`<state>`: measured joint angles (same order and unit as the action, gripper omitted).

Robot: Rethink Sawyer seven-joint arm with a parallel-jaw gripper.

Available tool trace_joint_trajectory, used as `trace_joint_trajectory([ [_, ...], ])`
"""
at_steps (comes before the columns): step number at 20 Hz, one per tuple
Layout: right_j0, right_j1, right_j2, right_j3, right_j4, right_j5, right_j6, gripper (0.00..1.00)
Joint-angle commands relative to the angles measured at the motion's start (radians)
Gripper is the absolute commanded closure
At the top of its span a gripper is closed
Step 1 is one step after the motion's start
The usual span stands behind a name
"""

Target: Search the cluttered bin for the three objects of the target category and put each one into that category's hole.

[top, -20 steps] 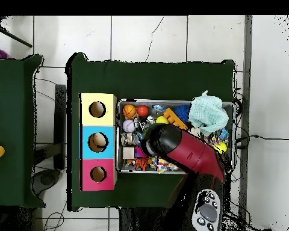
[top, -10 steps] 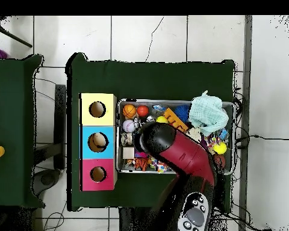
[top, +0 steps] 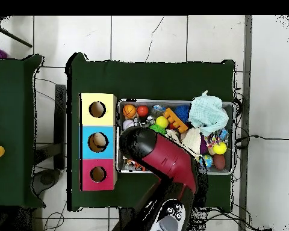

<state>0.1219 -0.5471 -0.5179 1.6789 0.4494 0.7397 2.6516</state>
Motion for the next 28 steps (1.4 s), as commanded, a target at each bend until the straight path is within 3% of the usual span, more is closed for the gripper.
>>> trace_joint_trajectory([
  [1,-0.021,0.064,0.028,0.083,0.038,-0.018,0.252,1.00],
  [5,-0.067,0.071,0.074,0.125,0.059,-0.098,0.206,1.00],
  [7,-0.078,0.062,0.076,0.118,0.054,-0.092,0.183,1.00],
  [11,-0.067,0.070,0.045,0.044,0.019,-0.027,0.183,1.00],
  [18,-0.042,0.156,0.034,-0.137,0.002,0.084,0.226,1.00],
  [28,-0.004,0.234,0.023,-0.308,0.019,0.179,0.267,1.00],
])
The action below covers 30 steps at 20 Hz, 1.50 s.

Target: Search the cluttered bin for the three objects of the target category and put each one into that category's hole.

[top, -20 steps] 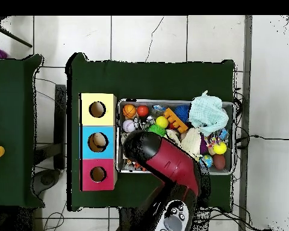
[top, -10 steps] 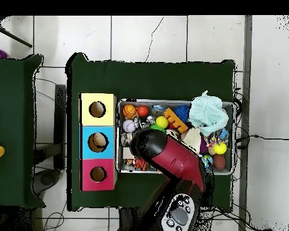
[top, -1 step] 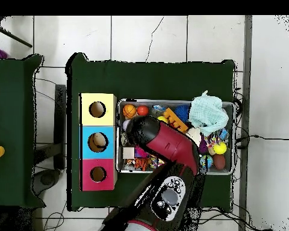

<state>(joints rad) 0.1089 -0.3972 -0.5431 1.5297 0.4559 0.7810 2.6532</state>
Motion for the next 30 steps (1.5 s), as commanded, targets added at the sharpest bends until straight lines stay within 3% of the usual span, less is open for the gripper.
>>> trace_joint_trajectory([
  [1,0.008,0.091,0.052,-0.169,0.015,0.139,0.261,1.00],
  [13,0.004,0.158,0.056,-0.306,0.014,0.216,0.250,1.00],
  [26,-0.017,0.215,0.093,-0.332,0.040,0.144,0.229,1.00],
  [30,-0.030,0.246,0.105,-0.375,0.045,0.148,0.214,1.00],
])
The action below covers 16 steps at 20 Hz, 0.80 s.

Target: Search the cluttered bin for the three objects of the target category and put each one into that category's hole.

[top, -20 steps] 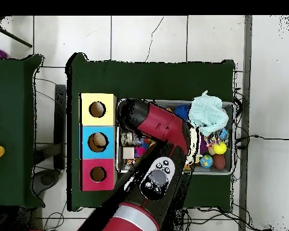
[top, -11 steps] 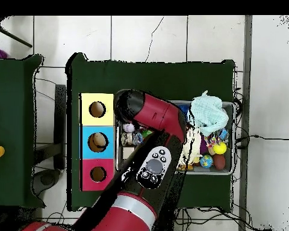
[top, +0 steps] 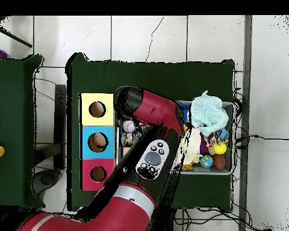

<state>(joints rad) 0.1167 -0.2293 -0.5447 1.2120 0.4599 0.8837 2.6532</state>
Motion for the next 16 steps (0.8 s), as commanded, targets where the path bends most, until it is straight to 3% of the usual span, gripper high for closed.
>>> trace_joint_trajectory([
  [1,-0.038,0.082,0.106,-0.065,0.041,0.047,0.214,1.00],
  [16,-0.030,0.151,0.109,-0.166,0.047,0.107,0.215,1.00],
])
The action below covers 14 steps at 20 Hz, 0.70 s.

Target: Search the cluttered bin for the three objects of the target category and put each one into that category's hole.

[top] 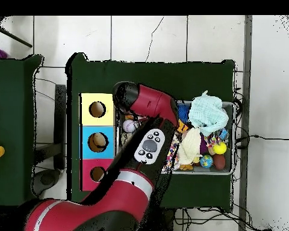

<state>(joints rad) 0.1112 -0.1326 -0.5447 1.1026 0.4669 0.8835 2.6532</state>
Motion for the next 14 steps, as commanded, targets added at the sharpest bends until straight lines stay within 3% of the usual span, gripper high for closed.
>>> trace_joint_trajectory([
  [1,-0.024,0.059,0.108,-0.063,0.040,0.114,0.216,1.00],
  [14,-0.020,0.104,0.082,-0.115,0.011,0.104,0.184,1.00],
])
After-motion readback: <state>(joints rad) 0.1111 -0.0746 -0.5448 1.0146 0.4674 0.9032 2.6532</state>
